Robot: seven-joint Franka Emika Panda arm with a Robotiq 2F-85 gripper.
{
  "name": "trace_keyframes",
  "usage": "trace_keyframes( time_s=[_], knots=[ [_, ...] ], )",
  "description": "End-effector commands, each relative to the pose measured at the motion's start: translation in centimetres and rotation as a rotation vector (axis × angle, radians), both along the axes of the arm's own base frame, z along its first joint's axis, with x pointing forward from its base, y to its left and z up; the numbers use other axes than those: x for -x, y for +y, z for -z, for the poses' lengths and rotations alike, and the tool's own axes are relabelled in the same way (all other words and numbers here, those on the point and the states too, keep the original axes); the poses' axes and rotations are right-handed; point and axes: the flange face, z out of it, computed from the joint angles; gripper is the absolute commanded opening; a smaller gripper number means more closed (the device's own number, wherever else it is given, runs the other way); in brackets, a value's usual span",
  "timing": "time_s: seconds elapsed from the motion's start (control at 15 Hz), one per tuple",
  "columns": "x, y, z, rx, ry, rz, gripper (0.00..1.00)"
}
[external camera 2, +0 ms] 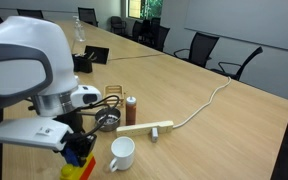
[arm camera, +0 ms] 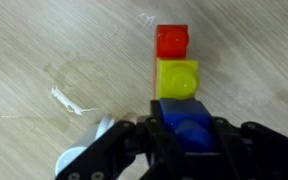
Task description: Put the stack of Lego's on the right on the stack of Lego's on the left
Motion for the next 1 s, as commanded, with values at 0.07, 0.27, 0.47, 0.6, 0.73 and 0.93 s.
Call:
trace_keyframes(
  time_s=[0.07, 0.27, 0.47, 0.6, 0.73, 0.93],
  knots=[
    [-0.2, 0.3, -4.7, 0.048, -0.019, 0.047, 0.11],
    [-1.2, 1.5, -8.1, 0.027, -0.061, 0.045, 0.11],
    [-2.4, 3.0, -11.3, 0.003, -0.086, 0.062, 0.11],
    [-3.0, 4.1, -13.1, -0.008, -0.082, 0.064, 0.11],
    [-3.7, 5.5, -14.5, -0.022, -0.069, 0.044, 0.11],
    [-4.8, 7.8, -15.5, -0.051, -0.027, 0.012, 0.11]
  ],
)
